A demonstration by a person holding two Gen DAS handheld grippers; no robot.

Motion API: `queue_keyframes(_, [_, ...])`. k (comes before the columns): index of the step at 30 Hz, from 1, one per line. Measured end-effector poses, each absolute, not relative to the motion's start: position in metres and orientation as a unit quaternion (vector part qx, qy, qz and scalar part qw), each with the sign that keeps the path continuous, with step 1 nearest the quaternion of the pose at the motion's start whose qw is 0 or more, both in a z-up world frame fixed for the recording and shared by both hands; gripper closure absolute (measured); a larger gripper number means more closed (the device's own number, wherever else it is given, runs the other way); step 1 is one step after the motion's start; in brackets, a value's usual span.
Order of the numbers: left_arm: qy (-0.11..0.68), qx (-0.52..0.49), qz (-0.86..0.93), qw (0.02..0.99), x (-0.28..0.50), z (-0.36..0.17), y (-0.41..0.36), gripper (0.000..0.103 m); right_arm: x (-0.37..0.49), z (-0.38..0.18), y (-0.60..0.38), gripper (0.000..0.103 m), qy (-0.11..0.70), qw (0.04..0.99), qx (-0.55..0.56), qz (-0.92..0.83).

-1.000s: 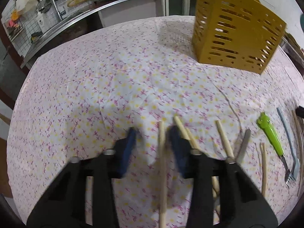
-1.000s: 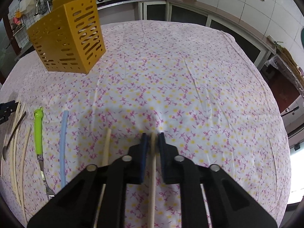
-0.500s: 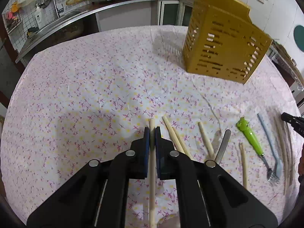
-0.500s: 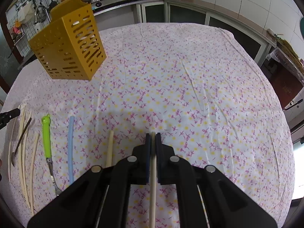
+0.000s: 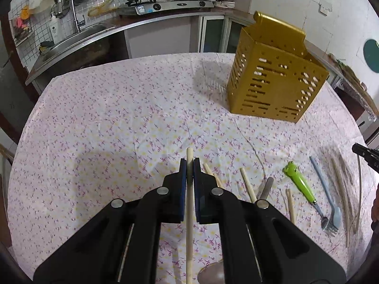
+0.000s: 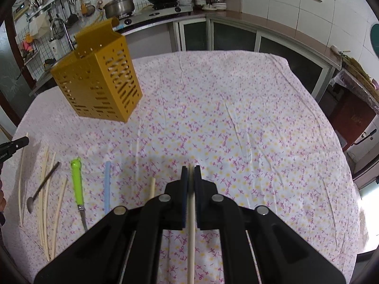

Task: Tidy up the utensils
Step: 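Lift both held chopsticks and carry them above the yellow utensil holder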

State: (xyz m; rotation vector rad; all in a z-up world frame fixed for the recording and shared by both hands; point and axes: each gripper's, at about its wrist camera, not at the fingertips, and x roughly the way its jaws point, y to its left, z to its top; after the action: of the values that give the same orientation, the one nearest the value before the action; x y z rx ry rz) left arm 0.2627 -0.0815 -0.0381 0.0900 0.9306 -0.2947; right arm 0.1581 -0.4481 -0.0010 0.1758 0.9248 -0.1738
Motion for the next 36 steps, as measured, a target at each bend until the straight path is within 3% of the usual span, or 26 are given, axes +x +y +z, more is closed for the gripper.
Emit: queue_keyframes(36, [0.286,0.005,-0.142,0.948,0.206,0.09,-0.056,0.099,0.099,0.137,-0.424,0.098,0.29,0.951,0.052,-0.089])
